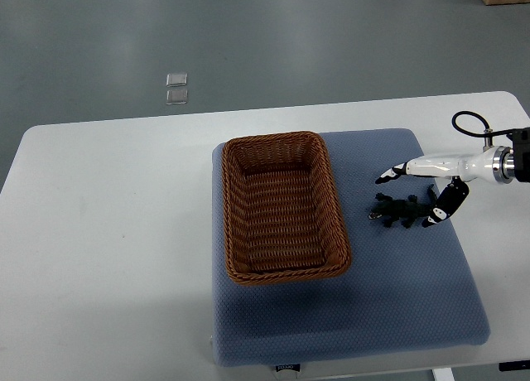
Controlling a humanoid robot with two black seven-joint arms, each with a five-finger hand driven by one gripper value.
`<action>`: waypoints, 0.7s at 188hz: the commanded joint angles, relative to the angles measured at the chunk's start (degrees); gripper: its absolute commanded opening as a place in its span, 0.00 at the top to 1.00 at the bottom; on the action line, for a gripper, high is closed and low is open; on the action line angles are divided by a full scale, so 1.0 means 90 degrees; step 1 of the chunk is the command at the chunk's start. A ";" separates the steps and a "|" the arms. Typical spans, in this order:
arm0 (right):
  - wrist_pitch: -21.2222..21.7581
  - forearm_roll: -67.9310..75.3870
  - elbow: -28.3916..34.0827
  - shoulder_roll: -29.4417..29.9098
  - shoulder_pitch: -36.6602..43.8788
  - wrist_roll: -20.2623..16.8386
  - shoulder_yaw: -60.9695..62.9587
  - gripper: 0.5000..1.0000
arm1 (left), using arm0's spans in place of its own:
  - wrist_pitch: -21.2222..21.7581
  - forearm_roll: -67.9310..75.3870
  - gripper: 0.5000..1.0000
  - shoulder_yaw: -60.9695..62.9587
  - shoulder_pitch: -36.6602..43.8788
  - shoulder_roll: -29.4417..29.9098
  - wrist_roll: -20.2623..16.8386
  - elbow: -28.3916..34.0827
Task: Place crocodile in brown basket with right hand
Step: 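Swing the right hand down over the brown toy crocodile, then close the right hand's fingers around the crocodile's body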
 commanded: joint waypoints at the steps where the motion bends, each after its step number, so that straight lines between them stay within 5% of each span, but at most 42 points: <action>1: -0.0279 0.0002 -0.0013 -0.0001 -0.0040 -0.0072 -0.0132 0.19 | 0.0000 0.0001 0.00 0.0000 0.0000 0.0000 0.0002 0.0000; 66: -0.0709 0.0002 -0.0013 0.0019 -0.0236 -0.0082 -0.0162 0.21 | 0.0000 0.0001 0.00 0.0000 0.0000 0.0000 0.0002 0.0000; 132: -0.0738 -0.0124 -0.0033 0.0126 -0.0275 -0.0248 -0.0211 0.41 | 0.0000 0.0001 0.00 0.0000 0.0000 0.0000 0.0002 0.0000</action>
